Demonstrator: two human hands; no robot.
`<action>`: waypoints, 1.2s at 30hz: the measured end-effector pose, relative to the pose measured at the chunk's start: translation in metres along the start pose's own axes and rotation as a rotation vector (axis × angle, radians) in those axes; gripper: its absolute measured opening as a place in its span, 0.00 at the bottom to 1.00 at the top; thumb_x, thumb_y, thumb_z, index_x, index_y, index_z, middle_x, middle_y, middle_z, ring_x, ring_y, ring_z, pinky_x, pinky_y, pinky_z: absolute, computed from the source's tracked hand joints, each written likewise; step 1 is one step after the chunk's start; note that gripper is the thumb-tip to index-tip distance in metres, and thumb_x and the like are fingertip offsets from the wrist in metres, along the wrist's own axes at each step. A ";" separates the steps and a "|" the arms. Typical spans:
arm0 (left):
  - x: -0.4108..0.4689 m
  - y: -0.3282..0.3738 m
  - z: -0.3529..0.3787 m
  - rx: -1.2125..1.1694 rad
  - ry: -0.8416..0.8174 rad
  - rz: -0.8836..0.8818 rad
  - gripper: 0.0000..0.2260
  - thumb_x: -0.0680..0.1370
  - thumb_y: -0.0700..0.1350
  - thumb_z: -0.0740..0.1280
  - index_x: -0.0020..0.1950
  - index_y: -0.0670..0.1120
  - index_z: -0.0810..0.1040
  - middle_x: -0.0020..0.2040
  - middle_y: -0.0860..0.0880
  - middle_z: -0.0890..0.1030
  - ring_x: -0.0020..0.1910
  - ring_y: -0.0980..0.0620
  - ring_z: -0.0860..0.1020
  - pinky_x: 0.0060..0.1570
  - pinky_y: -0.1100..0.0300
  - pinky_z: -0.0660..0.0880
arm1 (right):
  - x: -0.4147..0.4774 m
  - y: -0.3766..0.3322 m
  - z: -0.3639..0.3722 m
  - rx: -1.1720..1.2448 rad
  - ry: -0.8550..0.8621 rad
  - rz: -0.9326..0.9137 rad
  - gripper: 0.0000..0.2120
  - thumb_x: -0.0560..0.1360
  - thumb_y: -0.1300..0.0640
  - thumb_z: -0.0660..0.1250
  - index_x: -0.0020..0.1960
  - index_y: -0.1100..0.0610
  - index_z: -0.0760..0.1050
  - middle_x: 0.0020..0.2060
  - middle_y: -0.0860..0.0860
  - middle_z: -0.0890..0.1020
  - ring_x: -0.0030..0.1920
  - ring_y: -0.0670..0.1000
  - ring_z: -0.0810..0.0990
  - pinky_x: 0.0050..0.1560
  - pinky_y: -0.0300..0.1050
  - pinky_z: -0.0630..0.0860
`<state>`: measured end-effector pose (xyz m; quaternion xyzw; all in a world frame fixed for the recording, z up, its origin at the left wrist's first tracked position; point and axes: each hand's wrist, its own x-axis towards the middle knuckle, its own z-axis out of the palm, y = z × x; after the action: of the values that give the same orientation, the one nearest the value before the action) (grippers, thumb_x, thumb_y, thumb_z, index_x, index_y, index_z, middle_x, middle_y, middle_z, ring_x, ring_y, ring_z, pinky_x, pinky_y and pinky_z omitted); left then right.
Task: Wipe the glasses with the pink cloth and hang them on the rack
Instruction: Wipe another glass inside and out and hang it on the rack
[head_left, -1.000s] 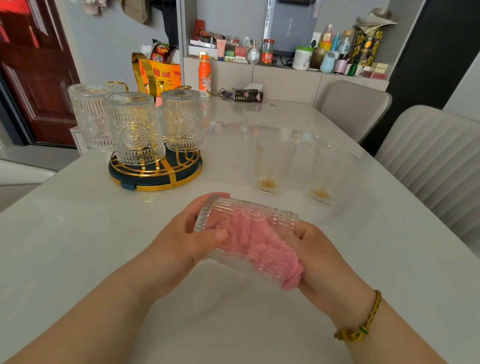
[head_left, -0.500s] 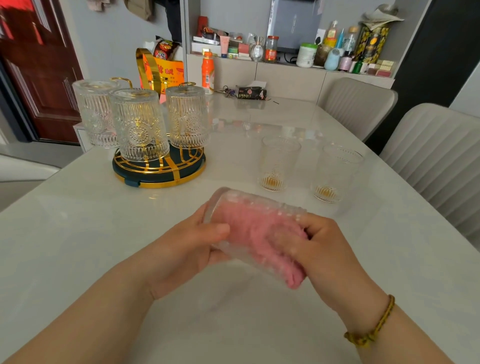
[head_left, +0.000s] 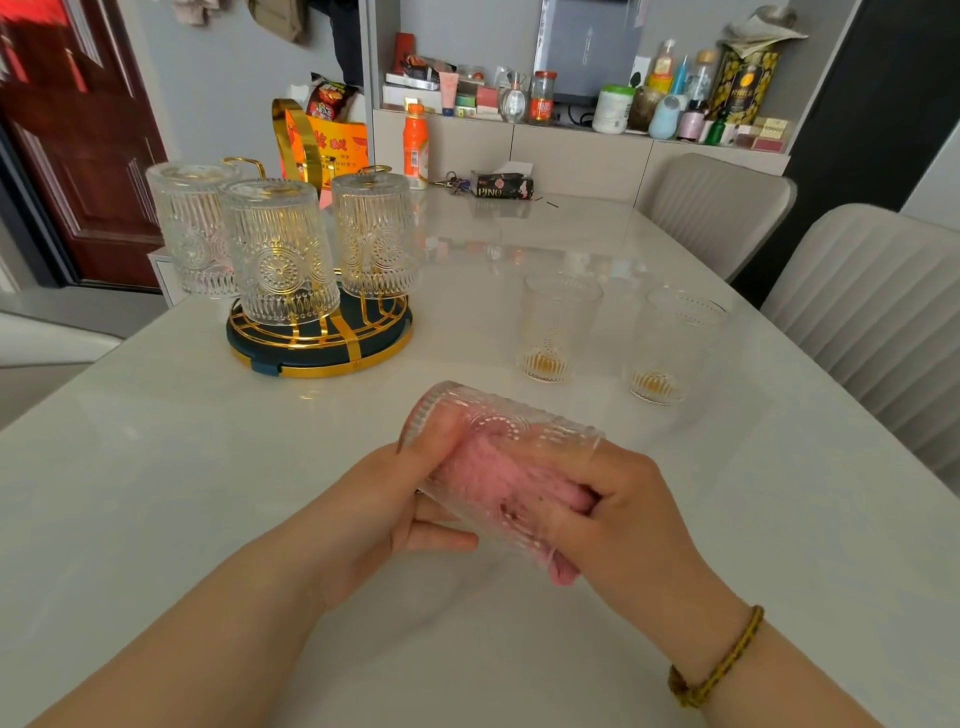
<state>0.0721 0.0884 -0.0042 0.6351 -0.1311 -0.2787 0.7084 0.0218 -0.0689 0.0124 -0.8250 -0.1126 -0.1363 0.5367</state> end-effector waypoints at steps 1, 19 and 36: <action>0.000 0.001 -0.003 -0.021 -0.042 0.032 0.39 0.55 0.72 0.68 0.57 0.48 0.76 0.49 0.47 0.84 0.48 0.52 0.83 0.41 0.63 0.79 | 0.001 -0.005 0.000 0.112 0.029 0.095 0.14 0.66 0.68 0.70 0.33 0.49 0.81 0.19 0.46 0.74 0.16 0.41 0.69 0.18 0.32 0.66; 0.002 0.001 0.004 0.053 0.026 0.090 0.30 0.58 0.73 0.65 0.50 0.54 0.79 0.48 0.48 0.84 0.48 0.50 0.82 0.42 0.58 0.80 | 0.001 -0.003 -0.001 0.018 -0.002 0.083 0.13 0.68 0.69 0.67 0.36 0.51 0.81 0.22 0.54 0.75 0.16 0.42 0.69 0.18 0.32 0.65; 0.006 -0.001 0.000 0.129 0.105 0.121 0.36 0.54 0.76 0.63 0.49 0.51 0.78 0.42 0.49 0.85 0.42 0.52 0.83 0.35 0.63 0.79 | 0.000 0.002 -0.002 -0.107 0.043 -0.043 0.18 0.67 0.68 0.66 0.40 0.43 0.81 0.23 0.53 0.75 0.17 0.46 0.71 0.19 0.32 0.67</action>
<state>0.0767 0.0851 -0.0061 0.6839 -0.1495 -0.1928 0.6875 0.0220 -0.0712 0.0117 -0.8469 -0.1113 -0.1712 0.4909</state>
